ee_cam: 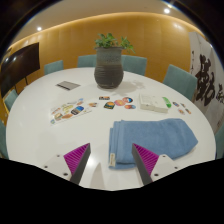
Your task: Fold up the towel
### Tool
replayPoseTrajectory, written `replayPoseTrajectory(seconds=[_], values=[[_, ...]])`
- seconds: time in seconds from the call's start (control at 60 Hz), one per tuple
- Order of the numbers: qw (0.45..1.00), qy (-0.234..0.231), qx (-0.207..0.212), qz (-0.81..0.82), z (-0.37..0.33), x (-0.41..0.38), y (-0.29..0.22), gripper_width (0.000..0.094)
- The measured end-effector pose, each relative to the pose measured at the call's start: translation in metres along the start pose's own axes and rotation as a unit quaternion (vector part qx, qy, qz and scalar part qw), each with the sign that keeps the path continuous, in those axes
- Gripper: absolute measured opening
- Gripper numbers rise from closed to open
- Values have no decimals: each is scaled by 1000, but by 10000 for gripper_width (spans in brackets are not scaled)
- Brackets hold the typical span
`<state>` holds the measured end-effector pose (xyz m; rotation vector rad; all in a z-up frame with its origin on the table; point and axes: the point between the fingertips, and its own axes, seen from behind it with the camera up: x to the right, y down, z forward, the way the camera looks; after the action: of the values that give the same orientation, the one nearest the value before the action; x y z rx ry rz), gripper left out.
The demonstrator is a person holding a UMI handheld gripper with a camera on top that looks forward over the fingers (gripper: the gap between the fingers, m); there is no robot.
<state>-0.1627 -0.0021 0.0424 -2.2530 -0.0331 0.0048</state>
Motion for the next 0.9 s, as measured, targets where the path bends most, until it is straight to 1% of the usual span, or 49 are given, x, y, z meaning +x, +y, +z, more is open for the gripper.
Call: replayPoseTrajectory(seconds=[0.133,0.183,0.217,0.233,0.267,0.317,0.35,0.383,0.4,0.467,0.533,0.567,0.667,0.733,0.783,0.85,0.9], values=[[1000,18,-19,0,64,14,0,876],[999,24,-33,-3,80,20,7,854],[999,28,-12,-9,84,22,-3,800],[999,31,-9,-14,87,24,-3,739],[999,33,-2,-22,88,24,-5,652],[999,31,5,-36,91,23,-7,476],[998,28,11,-49,91,22,-7,349],[997,31,12,-63,92,25,-8,159],[997,38,13,-69,92,28,-8,101],[996,43,13,-73,92,28,-8,73],[996,36,3,-76,91,27,-8,63],[998,24,-2,-55,88,22,-8,60],[999,-36,-8,26,62,-9,-24,59],[992,-99,10,78,29,-36,-55,59],[986,-130,28,104,4,-43,-82,61],[977,-151,51,139,-20,-40,-113,61],[976,-149,58,151,-25,-21,-122,63]])
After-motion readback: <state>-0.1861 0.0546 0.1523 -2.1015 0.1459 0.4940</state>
